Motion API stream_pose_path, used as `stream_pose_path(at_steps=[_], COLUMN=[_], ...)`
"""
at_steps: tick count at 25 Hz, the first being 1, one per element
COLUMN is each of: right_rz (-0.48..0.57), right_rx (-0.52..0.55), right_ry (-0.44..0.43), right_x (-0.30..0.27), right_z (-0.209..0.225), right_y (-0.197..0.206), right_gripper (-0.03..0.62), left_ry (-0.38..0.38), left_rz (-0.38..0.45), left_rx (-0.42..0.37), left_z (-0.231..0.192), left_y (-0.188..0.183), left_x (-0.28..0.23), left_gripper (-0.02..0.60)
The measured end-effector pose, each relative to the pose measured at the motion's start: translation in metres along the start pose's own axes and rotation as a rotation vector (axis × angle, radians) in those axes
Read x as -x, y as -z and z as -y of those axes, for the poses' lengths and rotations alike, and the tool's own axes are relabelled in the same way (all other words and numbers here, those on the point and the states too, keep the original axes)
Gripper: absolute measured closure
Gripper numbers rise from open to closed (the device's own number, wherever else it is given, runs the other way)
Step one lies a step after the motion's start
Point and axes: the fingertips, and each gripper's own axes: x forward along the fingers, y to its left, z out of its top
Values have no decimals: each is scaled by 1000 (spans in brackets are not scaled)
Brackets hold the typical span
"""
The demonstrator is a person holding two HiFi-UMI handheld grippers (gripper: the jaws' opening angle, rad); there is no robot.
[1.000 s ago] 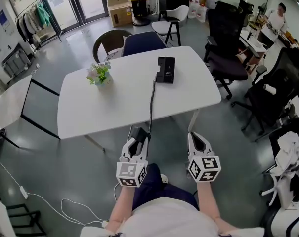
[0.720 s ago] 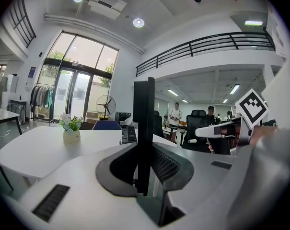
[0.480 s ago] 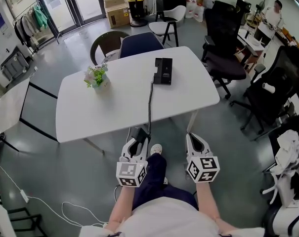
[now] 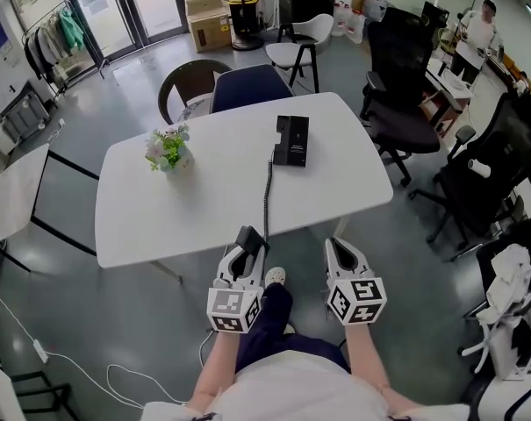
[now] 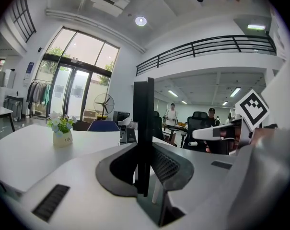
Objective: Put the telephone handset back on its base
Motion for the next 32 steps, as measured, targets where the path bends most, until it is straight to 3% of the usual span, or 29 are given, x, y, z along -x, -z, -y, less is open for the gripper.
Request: stream_pose_path(at_steps=[16,32], right_rz=[-27,-39], right_rx=[-18,-24], right_ry=[30,72], right_x=[-89,-167], right_z=[32,56], right_y=[-42,-63], right_gripper=[559,559], left_ry=[47,117], left_rz=[-14,-53], left_rx=[23,20], left_z=[-46,-85], left_y=[-36,-48], left_x=[-90,-174], left_gripper=[495,495])
